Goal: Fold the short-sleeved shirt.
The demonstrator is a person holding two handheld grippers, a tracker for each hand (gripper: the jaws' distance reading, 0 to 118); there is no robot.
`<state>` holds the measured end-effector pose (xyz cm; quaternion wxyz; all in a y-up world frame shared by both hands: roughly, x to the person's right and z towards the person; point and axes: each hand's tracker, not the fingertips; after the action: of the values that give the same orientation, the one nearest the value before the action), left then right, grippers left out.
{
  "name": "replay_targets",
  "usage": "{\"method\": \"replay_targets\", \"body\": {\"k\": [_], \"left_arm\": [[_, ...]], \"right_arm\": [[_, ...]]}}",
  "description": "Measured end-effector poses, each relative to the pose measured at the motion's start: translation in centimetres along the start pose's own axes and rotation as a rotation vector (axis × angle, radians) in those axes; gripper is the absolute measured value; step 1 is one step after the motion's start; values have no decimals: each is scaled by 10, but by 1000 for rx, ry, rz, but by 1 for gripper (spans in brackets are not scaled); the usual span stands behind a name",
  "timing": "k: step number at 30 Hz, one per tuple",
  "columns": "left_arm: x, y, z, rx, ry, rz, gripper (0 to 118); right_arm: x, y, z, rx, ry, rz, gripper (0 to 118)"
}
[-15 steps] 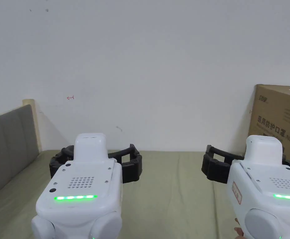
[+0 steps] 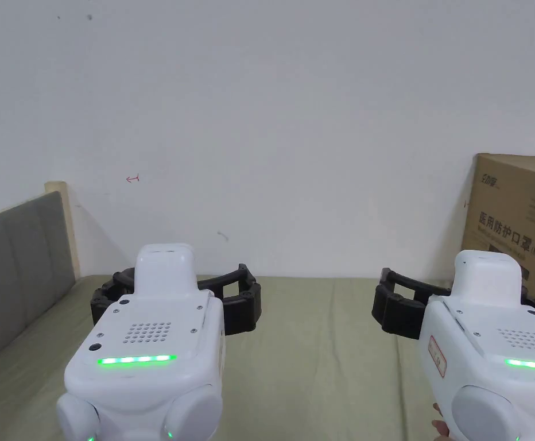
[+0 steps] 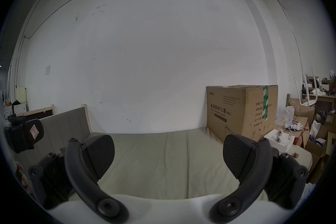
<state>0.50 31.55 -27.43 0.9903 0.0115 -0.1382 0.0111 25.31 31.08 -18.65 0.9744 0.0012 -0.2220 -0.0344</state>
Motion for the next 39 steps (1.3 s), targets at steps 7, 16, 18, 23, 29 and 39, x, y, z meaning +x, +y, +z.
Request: {"method": "replay_targets", "body": {"k": [7,16,18,23,29,39], "left_arm": [[-1,-2,-2,-13,0,3,117],[-4,2,-2,-28,-2,17,117],[-3,3,-2,-25,-3,14,117],[-2,4,-1,-21,-4,6,117],[-2,5,0,-20,-6,13,117],[0,3,1,-22,-8,-1,117]], "right_arm": [[-3,-1,-1,-5,7,20,117],[-5,1,1,-9,8,22,117],[-5,3,1,-1,10,22,117],[-6,5,3,7,9,30,117],[-8,4,5,7,11,43,117],[-8,3,5,3,17,48,117]]}}
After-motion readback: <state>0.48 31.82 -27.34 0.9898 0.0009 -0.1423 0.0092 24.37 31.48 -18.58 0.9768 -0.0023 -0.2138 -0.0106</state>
